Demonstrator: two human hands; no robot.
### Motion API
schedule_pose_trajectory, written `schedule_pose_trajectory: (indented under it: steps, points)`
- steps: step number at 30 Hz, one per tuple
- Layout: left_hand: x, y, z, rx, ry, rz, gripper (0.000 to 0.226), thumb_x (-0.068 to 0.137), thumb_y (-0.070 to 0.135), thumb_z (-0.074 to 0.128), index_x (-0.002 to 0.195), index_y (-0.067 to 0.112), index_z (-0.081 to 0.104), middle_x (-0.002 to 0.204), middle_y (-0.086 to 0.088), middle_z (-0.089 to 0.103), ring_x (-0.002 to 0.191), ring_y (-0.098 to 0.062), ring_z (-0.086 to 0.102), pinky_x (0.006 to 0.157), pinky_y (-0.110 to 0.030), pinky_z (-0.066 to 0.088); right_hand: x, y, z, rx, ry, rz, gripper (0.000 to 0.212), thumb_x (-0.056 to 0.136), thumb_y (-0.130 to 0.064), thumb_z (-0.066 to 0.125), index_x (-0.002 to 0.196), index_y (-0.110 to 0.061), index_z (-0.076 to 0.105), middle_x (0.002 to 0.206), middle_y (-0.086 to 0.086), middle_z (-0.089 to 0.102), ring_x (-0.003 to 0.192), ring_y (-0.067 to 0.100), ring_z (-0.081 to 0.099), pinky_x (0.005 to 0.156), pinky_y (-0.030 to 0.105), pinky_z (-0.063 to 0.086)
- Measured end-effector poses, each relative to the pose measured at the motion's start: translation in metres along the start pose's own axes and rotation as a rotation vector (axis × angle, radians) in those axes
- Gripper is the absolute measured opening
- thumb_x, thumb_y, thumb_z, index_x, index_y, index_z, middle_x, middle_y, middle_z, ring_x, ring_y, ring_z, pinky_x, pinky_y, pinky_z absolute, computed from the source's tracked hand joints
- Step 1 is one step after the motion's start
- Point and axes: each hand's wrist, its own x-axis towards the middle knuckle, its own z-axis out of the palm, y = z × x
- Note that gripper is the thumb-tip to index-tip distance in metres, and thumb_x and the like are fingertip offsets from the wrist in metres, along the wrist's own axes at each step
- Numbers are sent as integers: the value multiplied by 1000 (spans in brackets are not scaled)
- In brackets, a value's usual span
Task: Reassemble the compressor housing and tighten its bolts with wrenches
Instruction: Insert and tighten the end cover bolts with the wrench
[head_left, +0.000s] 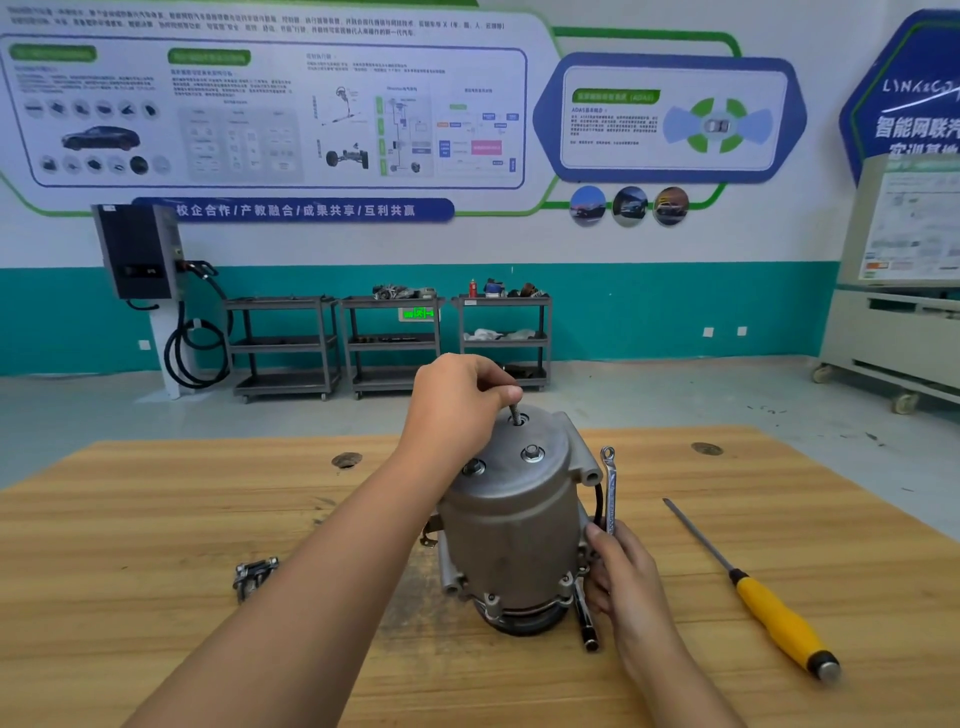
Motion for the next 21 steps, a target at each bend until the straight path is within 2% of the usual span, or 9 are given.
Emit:
schedule_pose_trajectory:
  steps: [5,6,8,10,14,17,19,21]
  points:
    - [-7,-1,6,15,-35,10,5,85,22,69,87,22,74,78,9,68,73,0,56,63,-11,41,-1,-1,1,6,5,3,10,93,-11,53,88,-10,60,53,-9,39,39,1,30,33,15,22]
    - [-8,-2,6,3,-36,2,6,85,23,70,88,22,74,79,9,69,77,-2,59,68,-13,45,-1,-1,1,13,6,6,9,93,-11,53,88,-10,60,53,-9,39,39,1,30,33,15,21]
    - [-10,-3,6,-13,-31,-13,6,83,25,71,88,24,75,82,10,70,89,-10,63,84,-29,50,-1,-1,1,23,10,11,9,93,-10,52,89,-9,60,53,-9,39,39,1,29,33,15,21]
    - [-12,-2,5,-19,-27,-14,7,82,26,72,89,26,75,83,10,71,93,-13,63,91,-38,47,0,-1,1,22,11,14,9,93,-11,53,89,-9,60,52,-8,38,38,1,29,33,15,21]
    - [-16,-2,1,-34,-62,-3,17,84,28,69,102,30,69,78,18,65,98,-10,62,95,-42,44,-1,0,0,18,16,20,9,93,-12,53,88,-11,61,52,-9,38,38,1,28,33,15,21]
    - [-18,-9,-7,-78,-65,-18,37,87,37,64,122,41,56,109,19,66,117,-10,54,104,-49,35,0,0,0,12,22,20,10,93,-12,53,87,-12,61,49,-12,38,38,1,29,33,15,21]
    - [-25,-22,-12,-90,17,-6,42,88,47,57,129,47,47,129,19,56,127,-12,46,107,-51,32,0,0,0,0,19,22,10,93,-14,53,89,-12,61,48,-12,38,38,1,30,34,15,22]
    - [-43,-39,-8,-244,163,-14,35,88,51,51,124,52,48,130,24,52,126,-6,45,105,-48,37,0,0,-1,-5,17,19,10,94,-14,53,90,-11,62,48,-12,37,38,1,29,34,16,21]
